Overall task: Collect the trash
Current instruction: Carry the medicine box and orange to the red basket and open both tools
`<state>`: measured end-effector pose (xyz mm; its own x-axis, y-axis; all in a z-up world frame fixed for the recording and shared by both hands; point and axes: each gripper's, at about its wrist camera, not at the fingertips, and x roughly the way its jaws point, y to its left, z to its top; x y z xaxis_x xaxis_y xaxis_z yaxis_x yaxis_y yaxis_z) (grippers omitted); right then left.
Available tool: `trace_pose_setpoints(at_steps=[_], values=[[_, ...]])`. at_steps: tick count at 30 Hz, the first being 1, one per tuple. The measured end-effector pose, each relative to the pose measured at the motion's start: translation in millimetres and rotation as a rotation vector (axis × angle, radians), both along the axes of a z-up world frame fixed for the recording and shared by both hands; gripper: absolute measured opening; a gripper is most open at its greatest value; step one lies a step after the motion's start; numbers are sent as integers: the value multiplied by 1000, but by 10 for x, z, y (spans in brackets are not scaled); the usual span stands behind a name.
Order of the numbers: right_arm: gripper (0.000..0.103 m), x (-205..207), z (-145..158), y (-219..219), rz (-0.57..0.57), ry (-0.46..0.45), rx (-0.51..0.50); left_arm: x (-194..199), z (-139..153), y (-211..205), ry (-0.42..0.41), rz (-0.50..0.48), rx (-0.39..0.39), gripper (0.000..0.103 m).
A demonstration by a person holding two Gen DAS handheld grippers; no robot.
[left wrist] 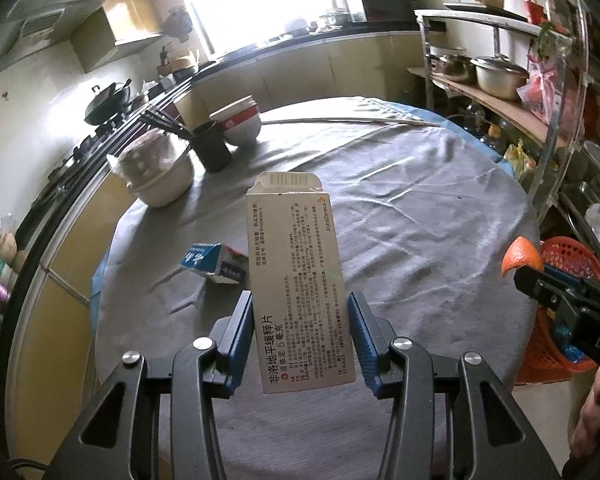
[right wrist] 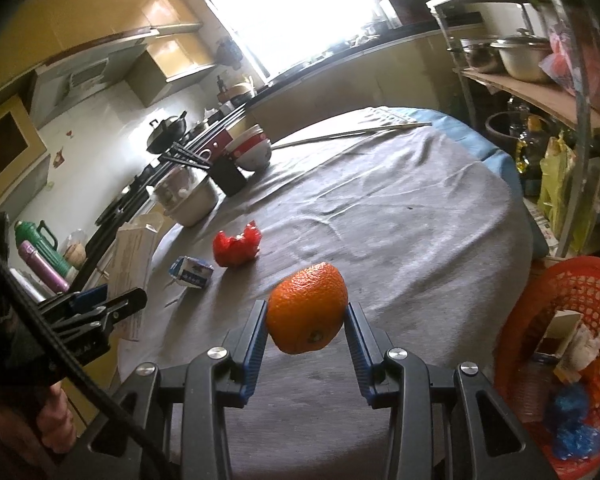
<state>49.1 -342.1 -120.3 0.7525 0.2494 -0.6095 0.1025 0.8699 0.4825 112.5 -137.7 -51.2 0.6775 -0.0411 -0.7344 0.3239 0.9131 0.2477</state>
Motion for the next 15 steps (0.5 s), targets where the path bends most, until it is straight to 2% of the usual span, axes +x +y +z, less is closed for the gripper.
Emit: trace_pose_setpoints(at_steps=[4, 7, 15], values=[[42, -91, -8, -159, -38, -2, 4, -25, -3, -164, 2, -38, 12, 48], [42, -219, -33, -345, -86, 2, -2, -46, -43, -369, 30, -107, -2, 48], [42, -851, -261, -1130, -314, 71, 12, -157, -298, -1191, 182, -369, -48, 48]])
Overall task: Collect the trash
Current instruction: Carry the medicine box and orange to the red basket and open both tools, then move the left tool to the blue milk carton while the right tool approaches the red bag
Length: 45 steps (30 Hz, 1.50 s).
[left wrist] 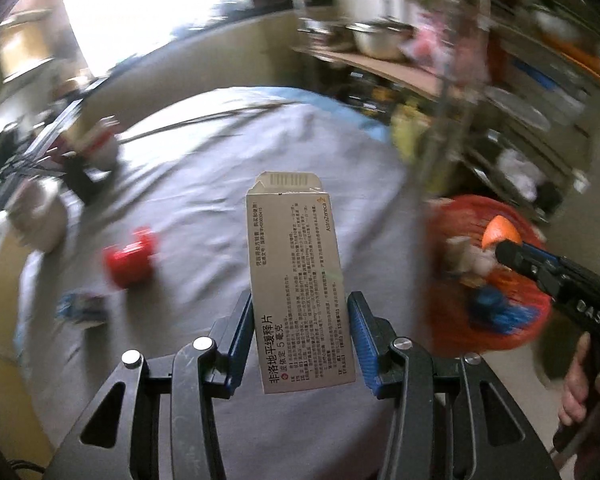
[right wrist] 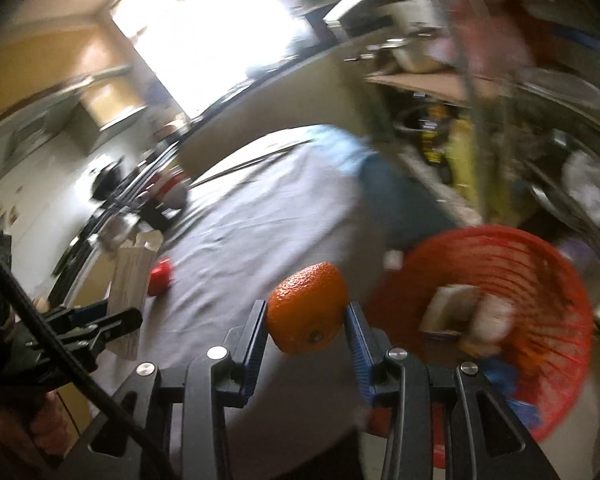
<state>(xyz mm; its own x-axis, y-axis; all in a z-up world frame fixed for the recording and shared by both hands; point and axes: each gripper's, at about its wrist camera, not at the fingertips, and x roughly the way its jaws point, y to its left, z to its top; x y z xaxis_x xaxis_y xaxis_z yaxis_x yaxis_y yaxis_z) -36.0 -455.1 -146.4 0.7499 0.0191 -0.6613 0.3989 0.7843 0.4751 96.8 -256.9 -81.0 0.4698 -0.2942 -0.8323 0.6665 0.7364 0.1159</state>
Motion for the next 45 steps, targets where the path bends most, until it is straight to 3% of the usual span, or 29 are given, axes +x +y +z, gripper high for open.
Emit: trace_pose_setpoints(at_steps=[11, 14, 19, 26, 32, 39, 45], values=[[41, -696, -350, -721, -220, 127, 45, -302, -336, -1034, 189, -260, -17, 49], [46, -734, -434, -759, -241, 161, 74, -364, -452, -1163, 234, -294, -3, 49], [55, -778, -438, -799, -255, 151, 108, -428, -468, -1164, 250, -311, 7, 60], [55, -744, -217, -773, -271, 85, 63, -322, -282, -697, 201, -253, -23, 65], [55, -500, -110, -528, -198, 68, 25, -210, -343, -145, 199, -143, -17, 65], [55, -108, -22, -168, -89, 63, 9, -81, -266, 686, 112, 24, -36, 65], [55, 282, 51, 262, 34, 71, -10, 161, -223, 1414, 99, 213, -86, 65]])
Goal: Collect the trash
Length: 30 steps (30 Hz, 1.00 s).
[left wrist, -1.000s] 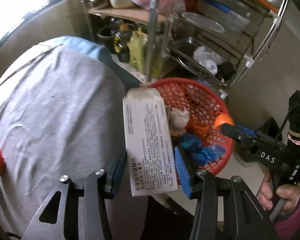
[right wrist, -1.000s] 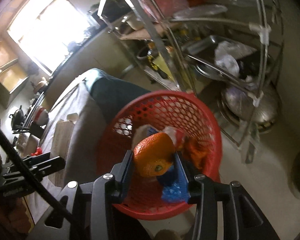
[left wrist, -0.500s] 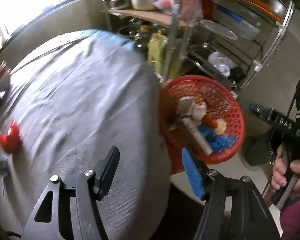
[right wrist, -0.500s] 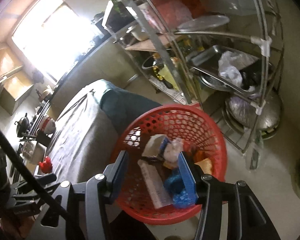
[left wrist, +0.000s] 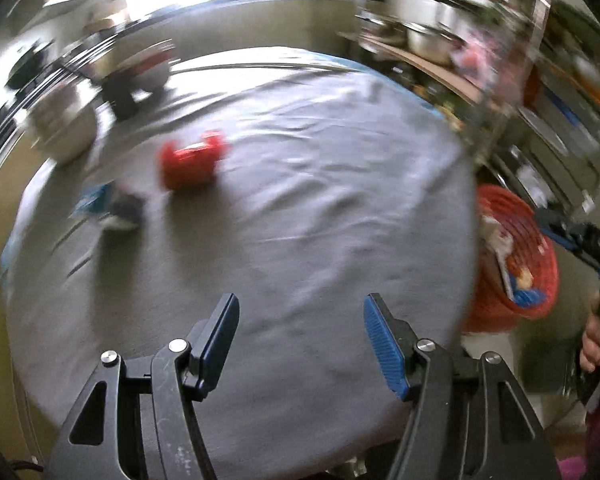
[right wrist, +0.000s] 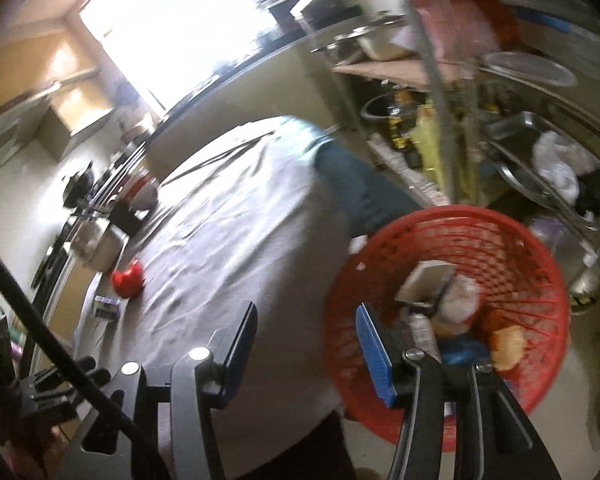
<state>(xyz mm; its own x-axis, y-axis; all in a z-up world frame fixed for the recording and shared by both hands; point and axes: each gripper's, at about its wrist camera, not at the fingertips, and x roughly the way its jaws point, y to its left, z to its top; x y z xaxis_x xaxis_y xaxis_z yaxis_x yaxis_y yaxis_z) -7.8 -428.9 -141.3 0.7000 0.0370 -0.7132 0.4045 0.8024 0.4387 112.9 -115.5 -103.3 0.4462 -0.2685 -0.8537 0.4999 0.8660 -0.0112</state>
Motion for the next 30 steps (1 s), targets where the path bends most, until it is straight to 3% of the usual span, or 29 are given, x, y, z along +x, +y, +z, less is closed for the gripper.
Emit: trace_pose_setpoints(at_steps=[13, 18, 30], values=[[55, 931, 239, 991, 284, 4, -30, 536, 181, 1434, -70, 382, -23, 65], [55, 1361, 211, 1383, 377, 38, -27, 691, 140, 1606, -52, 416, -35, 66], [55, 2434, 65, 1838, 409, 92, 206, 1583, 203, 1702, 121, 493, -213, 68]])
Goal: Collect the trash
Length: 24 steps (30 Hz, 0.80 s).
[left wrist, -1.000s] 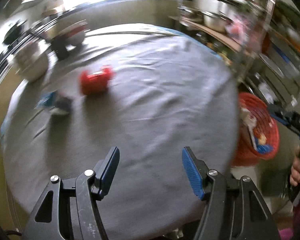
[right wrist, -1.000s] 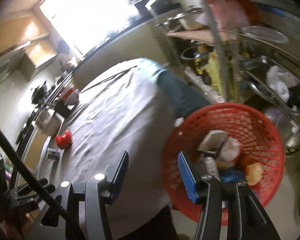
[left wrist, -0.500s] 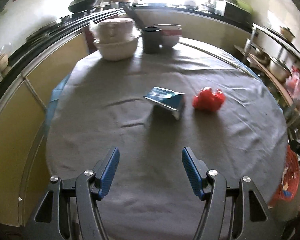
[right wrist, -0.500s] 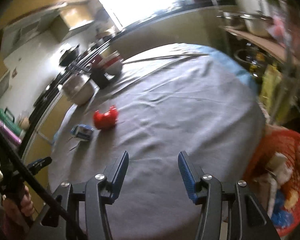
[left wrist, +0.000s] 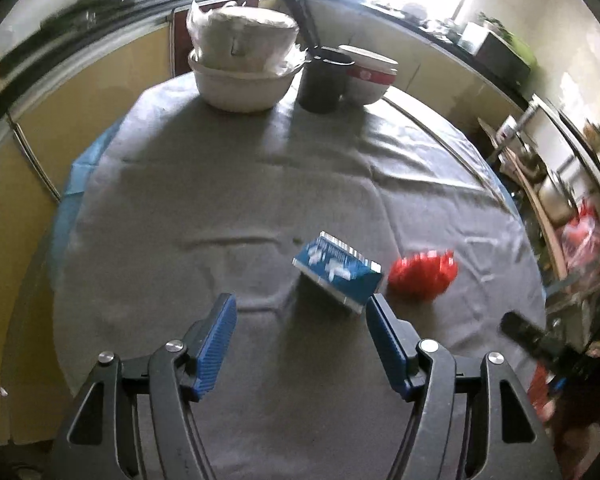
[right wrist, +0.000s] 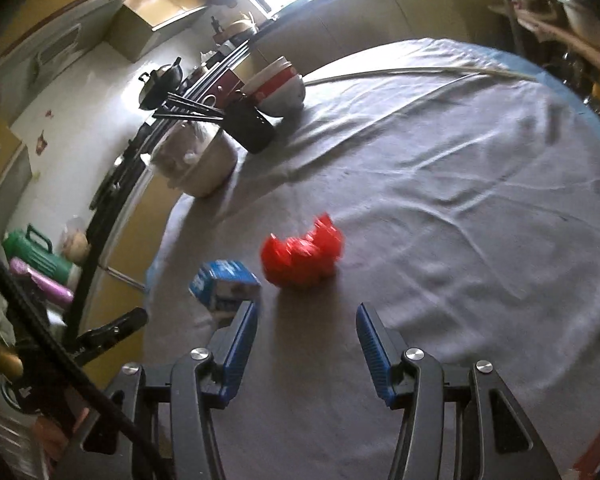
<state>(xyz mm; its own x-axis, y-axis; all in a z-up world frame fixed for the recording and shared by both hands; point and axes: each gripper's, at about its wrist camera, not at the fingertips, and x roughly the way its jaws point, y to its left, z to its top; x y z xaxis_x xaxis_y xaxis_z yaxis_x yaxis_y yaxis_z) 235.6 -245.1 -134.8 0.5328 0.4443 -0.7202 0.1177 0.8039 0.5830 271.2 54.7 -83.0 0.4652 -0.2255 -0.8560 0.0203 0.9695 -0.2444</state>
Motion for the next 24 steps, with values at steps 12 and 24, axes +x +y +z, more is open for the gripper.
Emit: trace_pose_setpoints(at_steps=[12, 24], values=[[55, 654, -460, 61, -175, 197, 175, 611, -348, -140, 226, 171, -161, 68], [55, 887, -736, 190, -255, 271, 190, 712, -681, -245, 310, 211, -196, 68]])
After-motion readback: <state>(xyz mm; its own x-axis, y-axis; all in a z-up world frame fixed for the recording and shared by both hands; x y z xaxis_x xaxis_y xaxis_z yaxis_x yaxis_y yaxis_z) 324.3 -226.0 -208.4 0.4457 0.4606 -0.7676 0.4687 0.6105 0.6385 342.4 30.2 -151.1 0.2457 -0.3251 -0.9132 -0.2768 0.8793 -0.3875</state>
